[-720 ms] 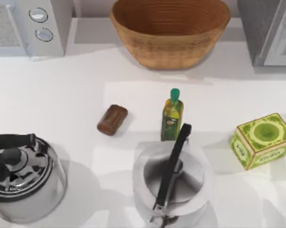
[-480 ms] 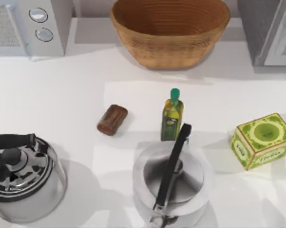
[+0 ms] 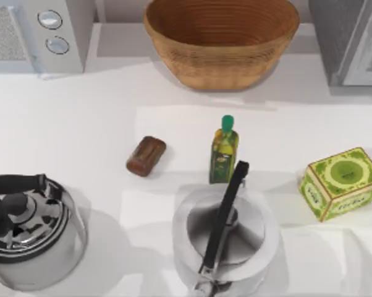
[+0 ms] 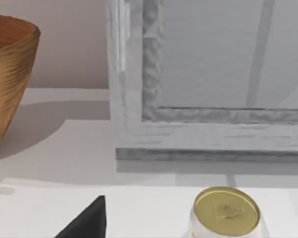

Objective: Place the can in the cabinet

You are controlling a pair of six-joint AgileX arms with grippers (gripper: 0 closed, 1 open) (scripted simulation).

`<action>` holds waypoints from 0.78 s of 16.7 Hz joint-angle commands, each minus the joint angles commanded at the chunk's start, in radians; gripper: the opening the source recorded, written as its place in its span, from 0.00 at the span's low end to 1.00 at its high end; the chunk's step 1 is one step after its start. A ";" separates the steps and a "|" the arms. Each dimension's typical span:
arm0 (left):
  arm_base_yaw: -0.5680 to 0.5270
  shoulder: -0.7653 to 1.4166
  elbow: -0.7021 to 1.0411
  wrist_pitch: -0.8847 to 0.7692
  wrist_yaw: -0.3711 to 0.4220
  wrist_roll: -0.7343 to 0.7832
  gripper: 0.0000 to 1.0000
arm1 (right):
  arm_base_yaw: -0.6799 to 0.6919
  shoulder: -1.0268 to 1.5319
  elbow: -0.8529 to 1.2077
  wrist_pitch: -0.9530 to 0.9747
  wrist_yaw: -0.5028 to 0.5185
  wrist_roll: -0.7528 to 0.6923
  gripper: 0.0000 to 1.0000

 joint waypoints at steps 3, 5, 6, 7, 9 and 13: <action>0.000 0.000 0.000 0.000 0.000 0.000 1.00 | -0.026 0.317 0.056 0.140 -0.016 -0.007 1.00; 0.000 0.000 0.000 0.000 0.000 0.000 1.00 | -0.044 0.519 0.093 0.229 -0.026 -0.012 1.00; 0.000 0.000 0.000 0.000 0.000 0.000 1.00 | -0.053 0.611 0.111 0.272 -0.030 -0.014 1.00; 0.000 0.000 0.000 0.000 0.000 0.000 1.00 | -0.061 0.696 0.128 0.312 -0.034 -0.016 1.00; 0.000 0.000 0.000 0.000 0.000 0.000 1.00 | -0.075 0.839 0.157 0.381 -0.042 -0.020 1.00; 0.000 0.000 0.000 0.000 0.000 0.000 1.00 | -0.083 1.004 0.186 0.469 -0.056 -0.025 1.00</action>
